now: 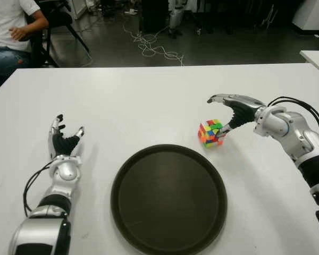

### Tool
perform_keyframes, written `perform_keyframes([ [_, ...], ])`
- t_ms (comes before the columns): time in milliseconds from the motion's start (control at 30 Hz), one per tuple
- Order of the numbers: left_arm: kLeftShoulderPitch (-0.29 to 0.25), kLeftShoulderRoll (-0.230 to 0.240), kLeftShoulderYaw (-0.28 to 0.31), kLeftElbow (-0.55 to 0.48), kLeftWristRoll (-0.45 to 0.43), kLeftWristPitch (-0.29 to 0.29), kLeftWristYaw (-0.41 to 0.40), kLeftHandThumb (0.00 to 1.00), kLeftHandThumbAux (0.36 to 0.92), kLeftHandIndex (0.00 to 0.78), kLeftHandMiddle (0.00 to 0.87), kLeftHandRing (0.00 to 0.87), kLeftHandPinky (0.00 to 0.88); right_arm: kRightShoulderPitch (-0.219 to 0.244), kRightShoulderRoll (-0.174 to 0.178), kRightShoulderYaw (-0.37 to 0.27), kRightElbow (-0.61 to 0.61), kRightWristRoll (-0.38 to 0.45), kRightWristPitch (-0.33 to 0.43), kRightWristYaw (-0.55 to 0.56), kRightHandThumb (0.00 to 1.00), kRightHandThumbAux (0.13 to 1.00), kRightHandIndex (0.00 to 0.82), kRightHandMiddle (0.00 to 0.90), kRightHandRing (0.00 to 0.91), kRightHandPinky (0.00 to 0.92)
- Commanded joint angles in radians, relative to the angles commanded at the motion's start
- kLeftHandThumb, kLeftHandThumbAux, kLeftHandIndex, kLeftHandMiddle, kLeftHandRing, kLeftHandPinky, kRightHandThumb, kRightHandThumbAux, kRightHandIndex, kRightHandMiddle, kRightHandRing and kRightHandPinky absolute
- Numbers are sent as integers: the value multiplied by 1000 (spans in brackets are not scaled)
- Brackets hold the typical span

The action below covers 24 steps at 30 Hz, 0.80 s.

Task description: Pick up the Rubik's Cube and put it in the plate

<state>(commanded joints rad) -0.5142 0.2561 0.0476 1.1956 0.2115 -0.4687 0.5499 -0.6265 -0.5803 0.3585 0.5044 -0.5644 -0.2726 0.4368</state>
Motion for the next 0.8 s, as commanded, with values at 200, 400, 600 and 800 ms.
perform_keyframes([
  [200,-1,-2,0,1,-1,-3,0,17,743,118,163,178,210,5,-7,-3,-17,9,3,31,0,714,58,107,107,62],
  [400,0,-4,6,-1,-10,-9,-11,20,739,112,155,168,190,6,-10,-3,-34,8,11,53,0,692,58,112,110,61],
  [600,-1,-7,13,-1,-19,1,-15,7,722,101,142,149,157,5,-11,-1,-42,11,5,72,0,684,53,106,104,49],
  [800,-2,-7,12,1,-17,7,-12,0,718,99,141,144,136,3,-9,0,-47,12,6,89,0,667,49,96,92,43],
])
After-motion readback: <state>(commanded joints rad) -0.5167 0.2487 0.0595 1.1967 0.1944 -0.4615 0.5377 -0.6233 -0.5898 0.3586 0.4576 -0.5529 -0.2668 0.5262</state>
